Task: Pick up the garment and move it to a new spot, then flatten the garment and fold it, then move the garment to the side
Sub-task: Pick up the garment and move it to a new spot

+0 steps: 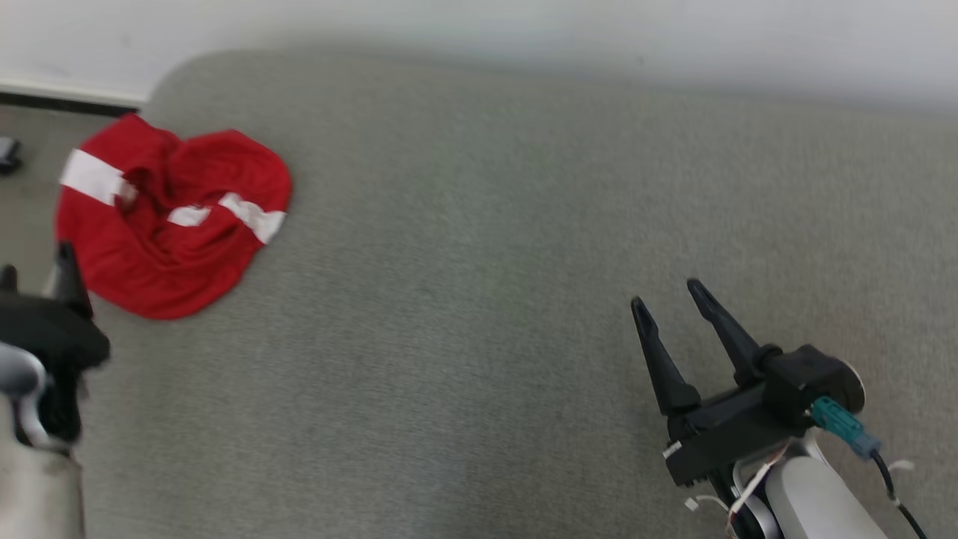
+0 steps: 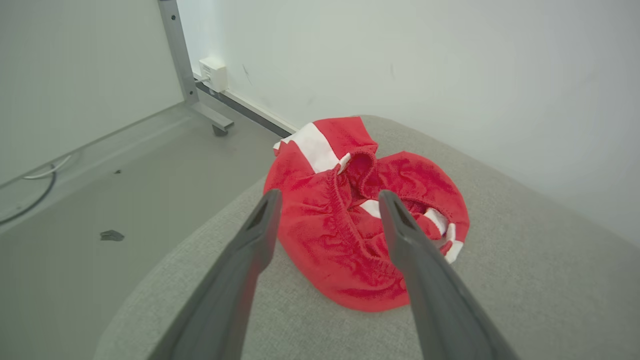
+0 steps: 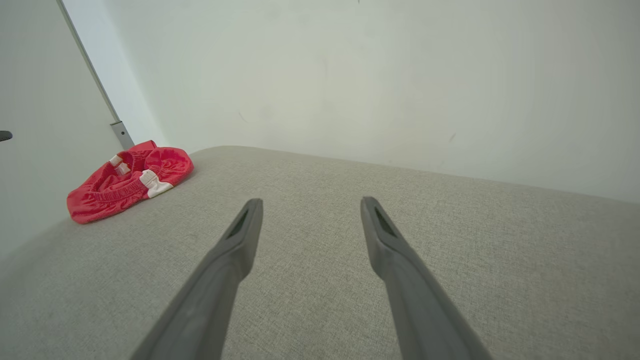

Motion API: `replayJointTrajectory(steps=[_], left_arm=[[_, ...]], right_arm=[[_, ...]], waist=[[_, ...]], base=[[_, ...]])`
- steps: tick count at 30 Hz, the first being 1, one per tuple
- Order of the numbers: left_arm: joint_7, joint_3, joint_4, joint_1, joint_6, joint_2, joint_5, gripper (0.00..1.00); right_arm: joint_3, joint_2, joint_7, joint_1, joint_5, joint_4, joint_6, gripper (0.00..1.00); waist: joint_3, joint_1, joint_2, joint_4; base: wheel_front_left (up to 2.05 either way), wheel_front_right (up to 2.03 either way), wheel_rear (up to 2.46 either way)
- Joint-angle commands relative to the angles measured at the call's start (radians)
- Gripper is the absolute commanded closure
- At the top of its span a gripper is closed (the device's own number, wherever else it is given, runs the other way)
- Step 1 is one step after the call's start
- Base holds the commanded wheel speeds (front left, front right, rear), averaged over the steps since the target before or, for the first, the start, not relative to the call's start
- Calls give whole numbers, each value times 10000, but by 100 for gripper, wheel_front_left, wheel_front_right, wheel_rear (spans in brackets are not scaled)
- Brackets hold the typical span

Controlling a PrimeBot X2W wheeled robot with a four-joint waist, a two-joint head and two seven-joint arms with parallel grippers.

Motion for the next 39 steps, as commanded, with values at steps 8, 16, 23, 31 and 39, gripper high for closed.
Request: replayJointTrajectory(steps=[8, 16, 23, 31, 39], left_arm=[[2233, 1475, 813, -1540, 605, 539, -1871, 0], [3667, 2467, 595, -1596, 1557, 796, -2829, 0], [4941, 2447, 632, -1208, 2202, 566, -3049, 0], [5317, 2106, 91, -572, 2307, 432, -2814, 100], [5083, 1917, -1201, -556, 1607, 1177, -2641, 100]], right_arm=[[464, 210, -98, -953, -73, -535, -26, 0], [373, 241, -291, -1281, -97, -699, -26, 0], [239, 256, -362, -1210, -162, -731, -26, 0], [291, 363, -405, -1273, -166, -580, -26, 0], [352, 533, -589, -1025, 110, -76, -26, 0]], waist=[[2820, -2, -3, -2178], [3518, -2, -3, -2768], [3677, -2, -3, -2804], [3286, -2, -3, -2661], [2120, -2, -3, -2451]], base=[[0, 0, 0], [0, 0, 0], [0, 0, 0], [0, 0, 0], [0, 0, 0]])
